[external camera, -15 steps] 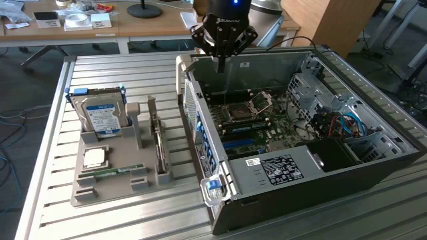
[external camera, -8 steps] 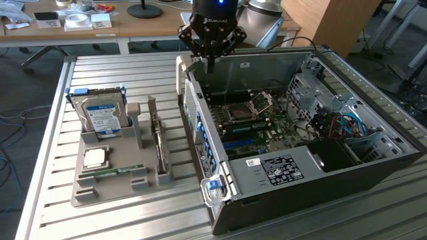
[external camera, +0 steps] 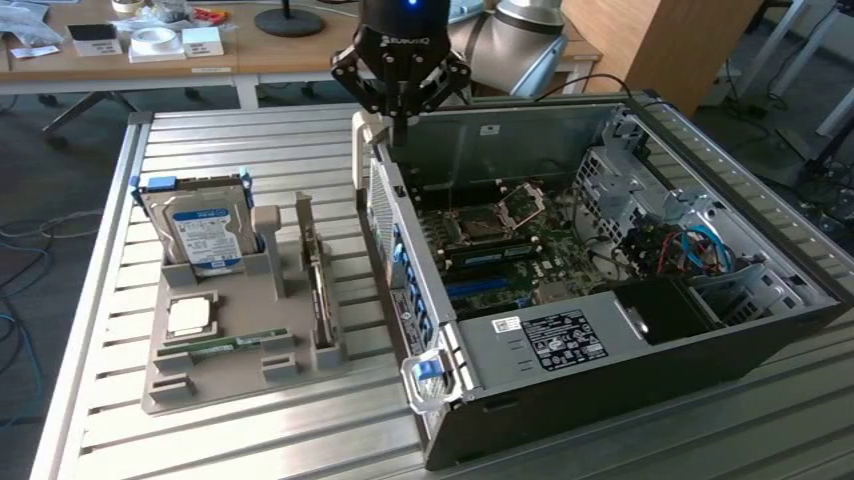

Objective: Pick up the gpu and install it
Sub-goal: 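Reach for the gpu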

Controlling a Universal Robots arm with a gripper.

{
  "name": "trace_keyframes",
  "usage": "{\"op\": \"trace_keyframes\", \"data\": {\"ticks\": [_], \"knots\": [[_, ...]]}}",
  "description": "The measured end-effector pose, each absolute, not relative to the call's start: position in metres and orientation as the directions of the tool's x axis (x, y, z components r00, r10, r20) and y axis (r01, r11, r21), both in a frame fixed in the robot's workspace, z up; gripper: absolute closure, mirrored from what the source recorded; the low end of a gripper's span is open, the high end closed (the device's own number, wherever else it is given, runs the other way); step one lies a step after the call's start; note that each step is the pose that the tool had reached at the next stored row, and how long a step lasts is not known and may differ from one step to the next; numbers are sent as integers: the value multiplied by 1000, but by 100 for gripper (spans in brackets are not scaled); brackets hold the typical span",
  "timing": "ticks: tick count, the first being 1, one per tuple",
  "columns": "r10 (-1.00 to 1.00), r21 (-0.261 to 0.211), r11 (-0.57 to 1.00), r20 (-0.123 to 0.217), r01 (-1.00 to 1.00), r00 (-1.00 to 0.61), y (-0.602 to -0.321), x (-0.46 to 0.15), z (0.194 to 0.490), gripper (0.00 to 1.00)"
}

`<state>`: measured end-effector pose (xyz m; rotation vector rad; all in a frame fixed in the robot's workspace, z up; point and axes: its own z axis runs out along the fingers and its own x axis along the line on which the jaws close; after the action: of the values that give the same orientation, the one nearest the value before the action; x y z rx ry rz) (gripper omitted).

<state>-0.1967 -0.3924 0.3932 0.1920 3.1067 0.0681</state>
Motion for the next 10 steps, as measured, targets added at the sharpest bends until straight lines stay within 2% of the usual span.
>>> {"op": "trace_keyframes", "data": {"ticks": [10], "knots": [[148,45,988,-25,147,-989,-390,-224,393,89]]}}
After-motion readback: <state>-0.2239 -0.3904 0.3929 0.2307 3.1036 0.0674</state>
